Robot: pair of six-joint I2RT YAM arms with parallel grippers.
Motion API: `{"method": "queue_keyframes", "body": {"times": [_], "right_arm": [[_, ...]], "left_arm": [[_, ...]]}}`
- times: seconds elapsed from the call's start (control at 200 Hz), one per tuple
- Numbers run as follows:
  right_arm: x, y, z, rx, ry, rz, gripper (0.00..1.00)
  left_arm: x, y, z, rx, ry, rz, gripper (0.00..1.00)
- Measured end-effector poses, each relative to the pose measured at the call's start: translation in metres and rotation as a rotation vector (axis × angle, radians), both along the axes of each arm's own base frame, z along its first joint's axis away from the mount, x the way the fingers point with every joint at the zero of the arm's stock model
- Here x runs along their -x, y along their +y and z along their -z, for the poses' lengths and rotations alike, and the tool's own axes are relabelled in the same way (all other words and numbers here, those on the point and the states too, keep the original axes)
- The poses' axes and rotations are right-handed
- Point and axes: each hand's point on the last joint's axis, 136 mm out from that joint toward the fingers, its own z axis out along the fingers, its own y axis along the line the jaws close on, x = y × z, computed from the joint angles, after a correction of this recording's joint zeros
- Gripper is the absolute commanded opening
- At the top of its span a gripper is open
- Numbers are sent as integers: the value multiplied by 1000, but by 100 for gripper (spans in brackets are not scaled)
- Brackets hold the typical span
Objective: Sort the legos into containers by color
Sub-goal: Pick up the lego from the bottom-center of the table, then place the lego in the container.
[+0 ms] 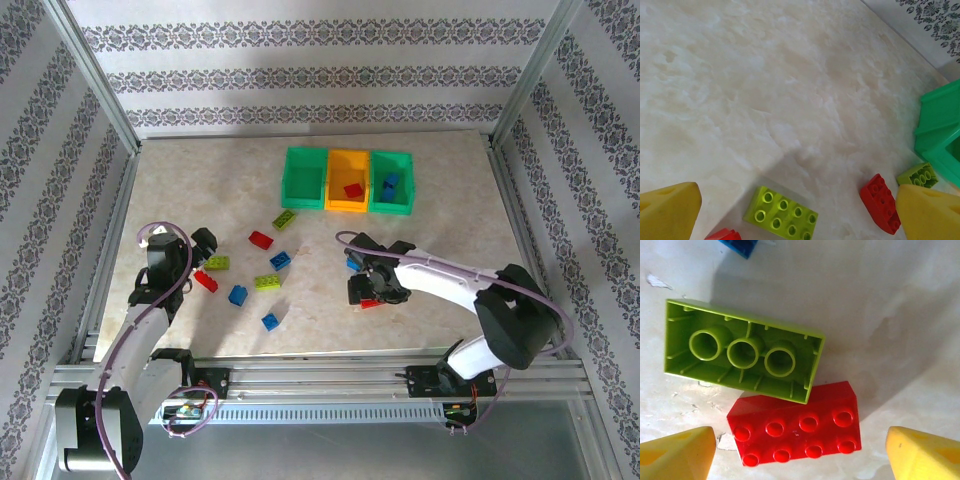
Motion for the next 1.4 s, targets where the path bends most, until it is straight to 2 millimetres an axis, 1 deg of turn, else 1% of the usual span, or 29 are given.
{"method": "queue_keyframes", "body": {"times": [0.2,0.32,0.42,0.52,0.635,0.75,0.839,0.969,1.094,1.199,1.299,1.399], "right_arm": [[4,3,14,7,48,-2,82],[4,6,19,1,56,-1,76],[3,6,19,2,50,8,68],[3,6,18,7,44,7,58],[3,10,16,10,38,-7,49],[0,14,11,3,23,-15,49],[-8,18,0,-6,-15,-14,48],[-30,26,-30,-26,-115,-23,48],[-59,32,-62,-57,-225,-27,46],[-92,32,-88,-74,-315,-13,44],[-131,34,-110,-78,-401,-4,44],[-170,39,-122,-61,-460,-15,43]], "left_arm": [[2,2,1,-6,8,-10,100],[4,3,3,-8,20,-13,100],[6,4,7,-12,37,-19,100],[9,4,10,-14,54,-22,100],[12,5,12,-17,76,-26,100],[16,5,14,-18,94,-27,100],[18,5,14,-18,104,-26,100],[20,5,13,-18,110,-26,100],[22,5,16,-18,123,-25,100],[23,5,16,-17,125,-25,100],[23,4,17,-15,128,-22,100],[23,3,17,-10,127,-16,100]]}}
